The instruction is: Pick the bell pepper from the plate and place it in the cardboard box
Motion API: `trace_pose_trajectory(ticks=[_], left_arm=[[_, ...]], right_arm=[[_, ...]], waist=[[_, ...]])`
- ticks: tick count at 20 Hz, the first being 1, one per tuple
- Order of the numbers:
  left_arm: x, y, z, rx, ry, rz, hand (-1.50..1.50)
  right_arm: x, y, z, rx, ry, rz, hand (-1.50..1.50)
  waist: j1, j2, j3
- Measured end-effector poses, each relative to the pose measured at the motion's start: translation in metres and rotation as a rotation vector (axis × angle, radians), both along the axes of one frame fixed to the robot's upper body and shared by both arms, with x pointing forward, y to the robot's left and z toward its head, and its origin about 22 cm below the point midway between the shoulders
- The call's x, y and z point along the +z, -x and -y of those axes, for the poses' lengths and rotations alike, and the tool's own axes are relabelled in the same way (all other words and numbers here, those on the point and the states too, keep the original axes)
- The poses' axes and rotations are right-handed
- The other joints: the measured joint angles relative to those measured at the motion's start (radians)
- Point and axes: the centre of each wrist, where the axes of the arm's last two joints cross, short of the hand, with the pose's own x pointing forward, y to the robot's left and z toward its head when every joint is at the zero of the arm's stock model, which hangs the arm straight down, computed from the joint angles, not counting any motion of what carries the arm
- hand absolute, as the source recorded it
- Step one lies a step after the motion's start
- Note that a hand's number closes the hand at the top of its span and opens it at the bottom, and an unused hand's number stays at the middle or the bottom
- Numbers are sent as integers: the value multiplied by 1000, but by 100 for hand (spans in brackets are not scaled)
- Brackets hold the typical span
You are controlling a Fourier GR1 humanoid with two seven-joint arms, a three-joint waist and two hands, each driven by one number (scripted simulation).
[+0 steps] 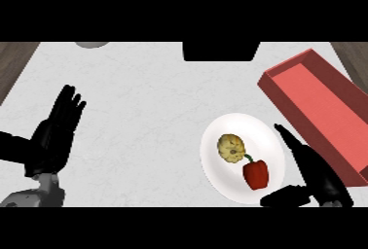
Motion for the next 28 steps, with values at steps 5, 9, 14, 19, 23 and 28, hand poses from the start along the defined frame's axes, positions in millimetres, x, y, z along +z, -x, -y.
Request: trace_pose_trajectory(ticks=[5, 9, 14, 19, 23, 28], left_arm=[[1, -2, 3, -3, -9, 5, 0], [4, -1, 5, -6, -2, 4, 0], [2, -7, 6, -7, 3, 4, 0], [4, -7, 3, -8, 0, -2, 0], [0, -5, 6, 1, 1, 1, 0], [-1, -4, 2, 0, 1, 1, 0]], right_arm=[[-9, 0, -9, -4, 38, -15, -150], [-19, -4, -12, -9, 55, -18, -150], [-24, -7, -4, -7, 60, -24, -150], [-34, -6, -18, 2, 52, -38, -150], [-41, -9, -18, 1, 52, -51, -150], [-49, -13, -24, 5, 52, -63, -150]], waist=[[0, 0, 0], [0, 0, 0], [-1, 0, 0], [0, 0, 0], [0, 0, 0], [0, 0, 0]])
